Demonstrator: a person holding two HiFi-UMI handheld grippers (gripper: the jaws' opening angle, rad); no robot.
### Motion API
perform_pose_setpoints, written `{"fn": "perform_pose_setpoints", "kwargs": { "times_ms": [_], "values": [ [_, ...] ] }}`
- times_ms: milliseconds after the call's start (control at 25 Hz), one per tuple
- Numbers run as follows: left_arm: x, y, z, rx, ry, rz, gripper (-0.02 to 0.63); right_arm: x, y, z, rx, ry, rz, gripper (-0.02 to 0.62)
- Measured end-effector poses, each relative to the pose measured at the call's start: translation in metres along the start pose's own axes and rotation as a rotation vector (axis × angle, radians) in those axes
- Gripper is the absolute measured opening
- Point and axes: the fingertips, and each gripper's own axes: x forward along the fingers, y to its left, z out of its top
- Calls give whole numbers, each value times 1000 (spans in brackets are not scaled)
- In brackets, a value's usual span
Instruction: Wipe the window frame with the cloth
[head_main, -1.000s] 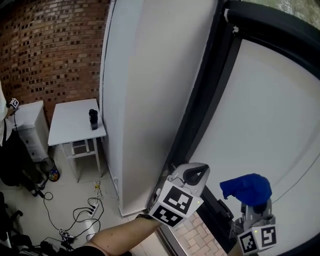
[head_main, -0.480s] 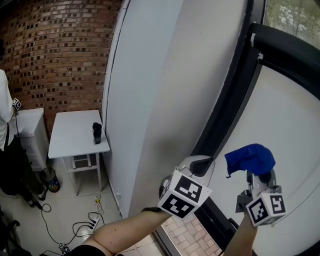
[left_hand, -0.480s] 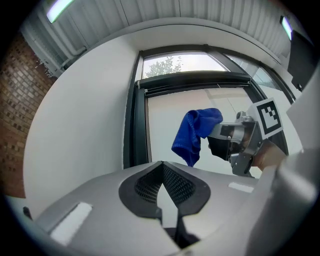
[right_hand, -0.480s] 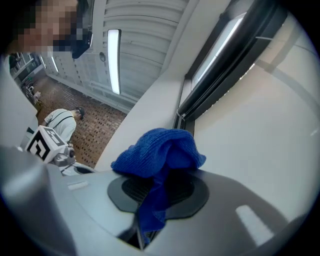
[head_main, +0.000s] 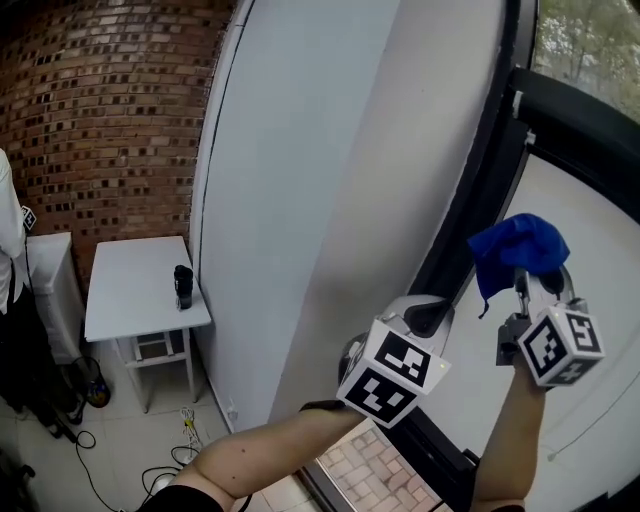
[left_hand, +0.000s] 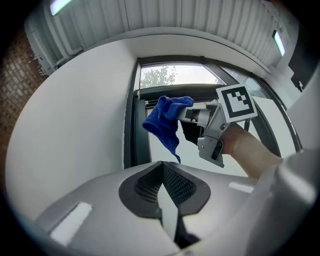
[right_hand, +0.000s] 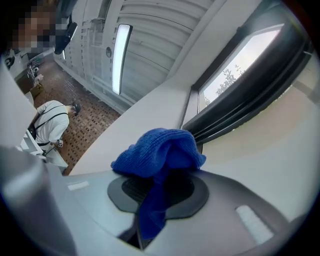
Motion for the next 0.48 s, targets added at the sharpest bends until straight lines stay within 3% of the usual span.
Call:
{"fn": "perform_pose_setpoints", "kwargs": {
  "times_ms": [200, 480],
  "values": [
    [22, 30, 29, -14, -45, 42, -6, 42, -17, 20, -39, -22, -25, 75],
    [46, 47, 61, 48, -87, 43, -6, 86, -42, 38, -83, -76, -56, 75]
  ]
}}
